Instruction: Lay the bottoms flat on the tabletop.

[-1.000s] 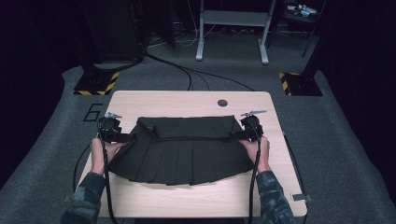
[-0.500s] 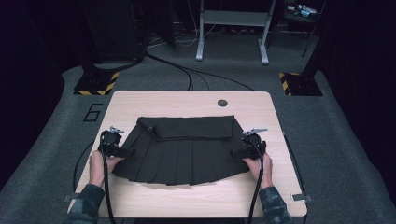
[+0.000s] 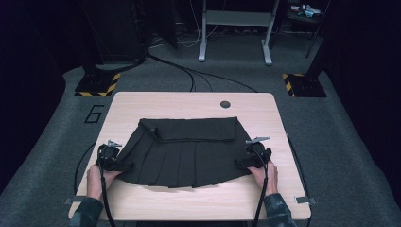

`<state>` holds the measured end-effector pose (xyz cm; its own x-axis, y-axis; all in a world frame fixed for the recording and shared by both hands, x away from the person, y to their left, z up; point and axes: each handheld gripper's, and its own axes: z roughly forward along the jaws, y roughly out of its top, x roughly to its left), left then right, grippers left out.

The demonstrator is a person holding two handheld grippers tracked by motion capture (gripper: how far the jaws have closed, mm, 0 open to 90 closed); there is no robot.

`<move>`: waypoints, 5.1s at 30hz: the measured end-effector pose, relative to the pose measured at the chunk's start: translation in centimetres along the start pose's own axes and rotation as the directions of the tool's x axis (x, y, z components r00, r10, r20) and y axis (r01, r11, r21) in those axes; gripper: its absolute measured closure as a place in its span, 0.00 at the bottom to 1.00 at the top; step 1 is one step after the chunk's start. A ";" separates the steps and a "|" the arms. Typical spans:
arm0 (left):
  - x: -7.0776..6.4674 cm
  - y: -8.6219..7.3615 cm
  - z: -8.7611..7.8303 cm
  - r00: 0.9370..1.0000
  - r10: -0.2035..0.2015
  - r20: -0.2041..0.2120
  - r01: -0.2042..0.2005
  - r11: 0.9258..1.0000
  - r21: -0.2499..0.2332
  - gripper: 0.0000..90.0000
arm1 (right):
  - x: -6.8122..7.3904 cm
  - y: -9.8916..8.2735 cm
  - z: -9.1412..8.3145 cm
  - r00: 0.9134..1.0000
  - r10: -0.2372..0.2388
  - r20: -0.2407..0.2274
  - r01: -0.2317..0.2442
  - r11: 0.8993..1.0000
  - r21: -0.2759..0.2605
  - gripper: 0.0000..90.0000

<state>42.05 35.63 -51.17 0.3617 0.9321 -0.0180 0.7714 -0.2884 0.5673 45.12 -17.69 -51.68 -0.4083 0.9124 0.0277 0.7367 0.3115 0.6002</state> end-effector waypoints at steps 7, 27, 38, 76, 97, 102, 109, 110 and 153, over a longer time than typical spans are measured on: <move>0.0 -1.8 -0.9 1.000 -0.002 -0.001 0.002 0.999 -0.037 0.15 | -0.3 -1.3 -0.8 1.000 0.004 0.007 -0.004 1.000 -0.020 0.00; -3.2 -4.1 -4.1 0.976 0.190 -0.105 -0.196 0.979 -0.055 0.88 | -1.2 -3.4 -2.8 1.000 0.020 0.006 -0.020 0.998 -0.067 0.19; -2.9 -6.6 -4.6 0.980 0.160 -0.118 -0.171 0.980 -0.097 0.97 | -1.5 -4.9 -3.6 0.999 0.030 0.025 -0.027 0.996 -0.089 0.19; -4.8 0.4 0.0 0.995 0.095 0.022 -0.095 0.995 0.017 0.09 | -0.3 -0.9 -0.9 1.000 -0.022 0.010 0.023 0.999 -0.029 0.09; -6.4 -0.4 -4.7 0.991 0.128 0.044 -0.123 0.988 -0.092 0.10 | 1.6 -2.4 -3.5 0.997 -0.048 -0.066 0.042 0.996 -0.080 0.14; -8.2 2.7 -4.7 0.981 0.187 0.047 -0.179 0.973 -0.147 0.11 | 2.5 -0.7 -3.7 0.995 -0.065 -0.082 0.054 0.991 -0.126 0.16; -9.5 5.2 -2.9 0.978 0.210 0.011 -0.206 0.966 -0.157 0.17 | 3.5 0.8 -2.6 0.994 -0.064 -0.083 0.053 0.990 -0.129 0.25; -9.8 5.4 -2.6 0.977 0.214 -0.009 -0.213 0.965 -0.154 0.21 | 3.5 0.9 -2.4 0.995 -0.059 -0.087 0.047 0.991 -0.129 0.28; -6.9 5.7 -3.6 0.991 0.131 0.029 -0.119 0.959 -0.259 0.89 | 3.7 3.8 -4.3 0.990 -0.140 -0.004 0.137 0.972 -0.188 0.99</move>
<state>42.05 28.40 -44.81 0.4749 0.8794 0.0324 0.5608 -0.3308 0.7590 44.08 -14.25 -45.87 -0.5097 0.8587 -0.0539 0.5589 0.3780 0.7381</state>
